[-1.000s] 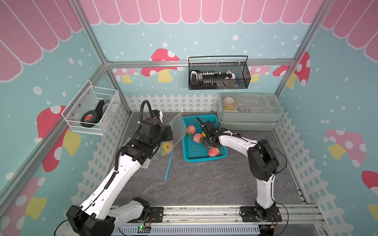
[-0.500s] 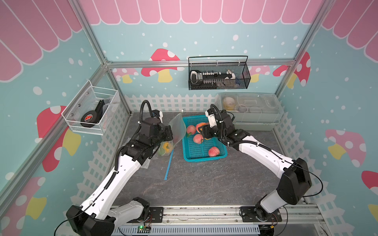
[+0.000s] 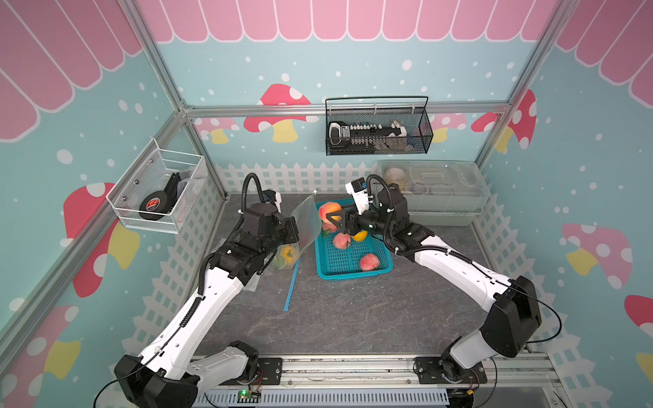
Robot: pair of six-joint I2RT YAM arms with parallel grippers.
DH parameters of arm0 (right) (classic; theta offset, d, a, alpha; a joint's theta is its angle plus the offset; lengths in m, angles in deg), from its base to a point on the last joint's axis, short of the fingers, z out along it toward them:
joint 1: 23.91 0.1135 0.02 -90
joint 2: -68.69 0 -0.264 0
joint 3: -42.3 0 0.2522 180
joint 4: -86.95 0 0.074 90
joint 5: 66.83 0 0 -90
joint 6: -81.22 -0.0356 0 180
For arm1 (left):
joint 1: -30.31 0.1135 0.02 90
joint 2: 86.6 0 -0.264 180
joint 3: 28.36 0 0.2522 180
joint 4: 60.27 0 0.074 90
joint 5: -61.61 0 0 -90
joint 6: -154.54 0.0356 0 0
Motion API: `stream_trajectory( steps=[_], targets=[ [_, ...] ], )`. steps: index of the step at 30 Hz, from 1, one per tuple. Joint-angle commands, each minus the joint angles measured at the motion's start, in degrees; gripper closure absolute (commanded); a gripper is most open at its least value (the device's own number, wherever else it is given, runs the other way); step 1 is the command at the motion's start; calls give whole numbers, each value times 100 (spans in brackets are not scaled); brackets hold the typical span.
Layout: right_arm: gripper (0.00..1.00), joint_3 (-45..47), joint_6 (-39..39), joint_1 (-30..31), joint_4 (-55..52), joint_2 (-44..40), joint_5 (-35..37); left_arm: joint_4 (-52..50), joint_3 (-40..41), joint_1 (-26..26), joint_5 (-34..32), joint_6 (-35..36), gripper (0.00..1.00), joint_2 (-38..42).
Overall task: Place the peach in a zip-top bag and seal the zipper
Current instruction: Place the peach in the zipper food storage bag.
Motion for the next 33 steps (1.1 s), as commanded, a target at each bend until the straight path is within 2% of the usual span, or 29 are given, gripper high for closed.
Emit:
stream_trajectory(
  steps=[1,9,27,33],
  targets=[
    [39,-276,-42,96,309,-56,-471,101,44,-23,39,-43,100,35],
    [39,-784,96,323,-74,393,-485,102,23,-20,53,-37,100,58],
    [39,-1608,784,660,-1590,1202,641,133,32,-22,122,-82,100,112],
    [34,-1805,980,756,-1901,1340,913,138,61,-18,131,-89,100,102]
  ],
)
